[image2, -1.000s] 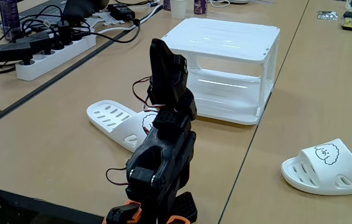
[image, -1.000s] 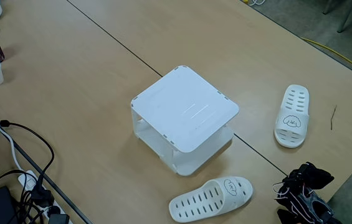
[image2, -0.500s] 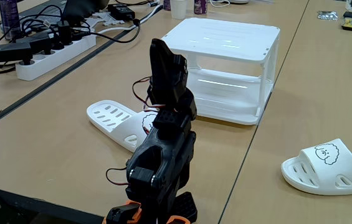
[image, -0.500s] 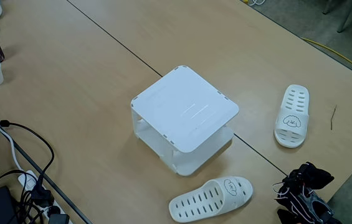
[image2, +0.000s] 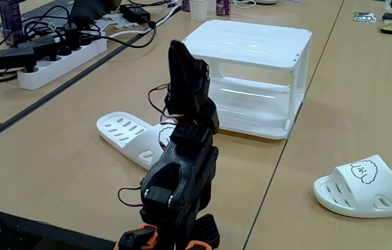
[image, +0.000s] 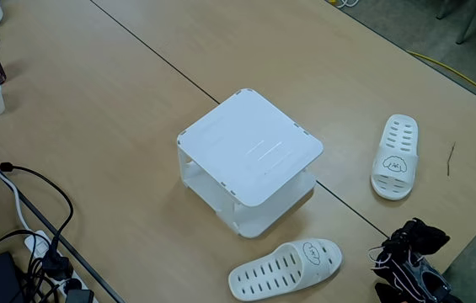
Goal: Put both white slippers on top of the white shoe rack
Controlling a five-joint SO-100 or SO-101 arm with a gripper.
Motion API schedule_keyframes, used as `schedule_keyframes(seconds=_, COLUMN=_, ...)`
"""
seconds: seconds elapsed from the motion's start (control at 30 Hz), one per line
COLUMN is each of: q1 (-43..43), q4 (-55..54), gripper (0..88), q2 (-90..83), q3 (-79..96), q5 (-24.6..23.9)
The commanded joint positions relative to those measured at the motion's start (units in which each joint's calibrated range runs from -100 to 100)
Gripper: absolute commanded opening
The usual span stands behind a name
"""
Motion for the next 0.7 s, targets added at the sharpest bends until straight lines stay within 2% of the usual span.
schedule_keyframes(seconds=0.0, q1=2.29, q4=9.08, gripper=0.8, q2=1.62, q3=-1.09, q5=0.42)
schedule_keyframes(seconds=0.17, q1=7.22, q4=26.34, gripper=0.8, q2=4.74, q3=-12.99, q5=0.42)
schedule_keyframes(seconds=0.3, q1=7.22, q4=40.23, gripper=0.8, q2=13.91, q3=-27.52, q5=0.42)
schedule_keyframes(seconds=0.47, q1=8.87, q4=46.53, gripper=0.8, q2=30.06, q3=-45.47, q5=0.42)
schedule_keyframes(seconds=0.57, q1=13.88, q4=49.81, gripper=0.8, q2=39.32, q3=-50.34, q5=0.42)
schedule_keyframes(seconds=0.67, q1=20.71, q4=57.49, gripper=0.8, q2=44.2, q3=-48.54, q5=0.42)
